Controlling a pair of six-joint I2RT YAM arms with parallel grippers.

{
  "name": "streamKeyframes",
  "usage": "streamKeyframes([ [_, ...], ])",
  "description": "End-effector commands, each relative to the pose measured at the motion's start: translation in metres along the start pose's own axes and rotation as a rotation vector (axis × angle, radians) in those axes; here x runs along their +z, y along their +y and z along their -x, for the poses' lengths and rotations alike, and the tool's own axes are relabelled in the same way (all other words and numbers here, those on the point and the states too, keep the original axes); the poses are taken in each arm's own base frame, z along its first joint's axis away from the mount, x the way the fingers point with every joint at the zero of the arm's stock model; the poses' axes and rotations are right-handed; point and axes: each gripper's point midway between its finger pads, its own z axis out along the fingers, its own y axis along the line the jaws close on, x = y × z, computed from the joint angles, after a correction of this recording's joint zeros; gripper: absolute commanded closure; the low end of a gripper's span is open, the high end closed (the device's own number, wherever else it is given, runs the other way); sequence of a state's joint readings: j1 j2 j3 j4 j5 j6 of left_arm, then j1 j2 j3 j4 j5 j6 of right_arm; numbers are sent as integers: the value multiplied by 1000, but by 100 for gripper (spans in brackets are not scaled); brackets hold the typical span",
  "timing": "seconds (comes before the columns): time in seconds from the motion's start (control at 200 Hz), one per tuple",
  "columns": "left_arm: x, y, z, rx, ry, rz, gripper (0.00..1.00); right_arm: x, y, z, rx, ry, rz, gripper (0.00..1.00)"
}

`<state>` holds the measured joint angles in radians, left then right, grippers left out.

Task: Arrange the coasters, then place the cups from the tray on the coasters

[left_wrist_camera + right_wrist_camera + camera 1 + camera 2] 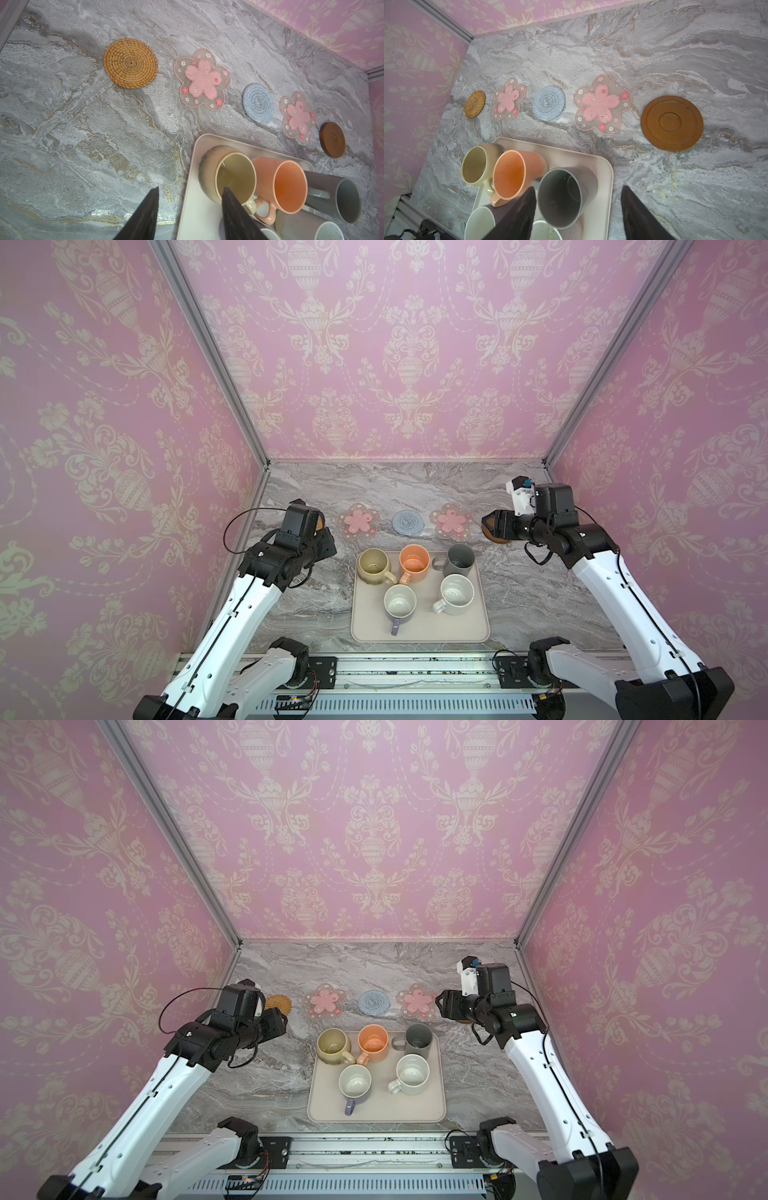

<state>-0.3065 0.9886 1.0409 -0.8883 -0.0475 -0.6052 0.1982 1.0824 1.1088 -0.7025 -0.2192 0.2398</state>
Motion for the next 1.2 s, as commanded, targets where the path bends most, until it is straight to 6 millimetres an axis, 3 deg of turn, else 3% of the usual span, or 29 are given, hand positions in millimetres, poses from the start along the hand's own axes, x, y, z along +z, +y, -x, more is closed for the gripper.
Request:
streamKeyframes([
  [0.0, 3, -2, -8, 91, 50, -2, 48, -10, 13, -7, -57, 40, -27, 39],
  [0.04, 6, -3, -8, 101, 46, -6, 48, -14, 22, -2, -97, 44, -24, 43],
  [0.27, 16, -11, -3, 118, 27, -39, 48, -9, 57, -17, -253, 175, 8, 73],
  [0.51, 25, -8, -11, 86, 39, -42, 48, 6, 81, -46, -421, 303, 65, 94],
  [0.646, 22, -2, -11, 100, 36, -13, 47, 18, 97, -69, -517, 388, 131, 100],
  [0.876, 25, -1, -8, 110, 45, 7, 47, 34, 109, -100, -695, 537, 138, 100],
  [1.196, 25, 0, -7, 116, 48, 24, 46, 48, 116, -110, -752, 607, 162, 100],
])
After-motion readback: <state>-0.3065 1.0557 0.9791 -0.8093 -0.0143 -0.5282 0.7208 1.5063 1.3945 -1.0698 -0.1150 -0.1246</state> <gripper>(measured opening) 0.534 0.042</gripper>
